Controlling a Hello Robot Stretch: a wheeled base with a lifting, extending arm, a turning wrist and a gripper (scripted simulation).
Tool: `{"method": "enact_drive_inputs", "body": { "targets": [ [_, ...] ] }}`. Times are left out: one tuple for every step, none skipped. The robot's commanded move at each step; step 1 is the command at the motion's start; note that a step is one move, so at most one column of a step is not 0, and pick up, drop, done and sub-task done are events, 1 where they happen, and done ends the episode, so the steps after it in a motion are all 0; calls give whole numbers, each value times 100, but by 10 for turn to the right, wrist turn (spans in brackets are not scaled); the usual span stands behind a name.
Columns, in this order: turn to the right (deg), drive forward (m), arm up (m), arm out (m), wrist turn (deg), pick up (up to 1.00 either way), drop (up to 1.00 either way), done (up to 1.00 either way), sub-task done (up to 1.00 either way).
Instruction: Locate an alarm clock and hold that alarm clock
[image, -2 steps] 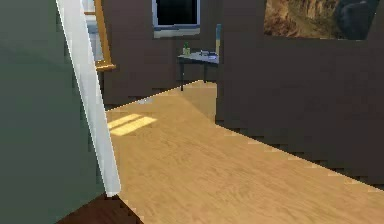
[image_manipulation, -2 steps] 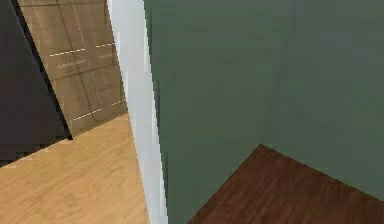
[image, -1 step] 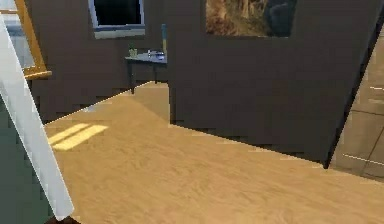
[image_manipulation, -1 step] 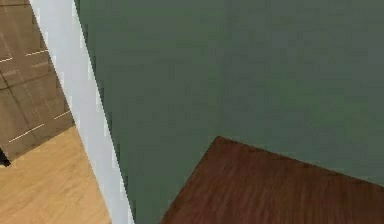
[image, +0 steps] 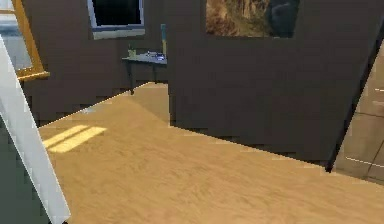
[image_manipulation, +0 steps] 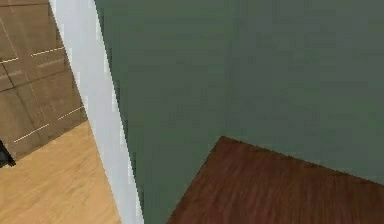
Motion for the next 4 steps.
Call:
{"method": "enact_drive_inputs", "body": {
  "targets": [
    [330, 0, 0, 0, 0, 0, 0, 0, 0],
    [0, 100, 0, 0, 0, 0, 0, 0, 0],
    [120, 0, 0, 0, 0, 0, 0, 0, 0],
    [0, 15, 0, 0, 0, 0, 0, 0, 0]
  ]
}}
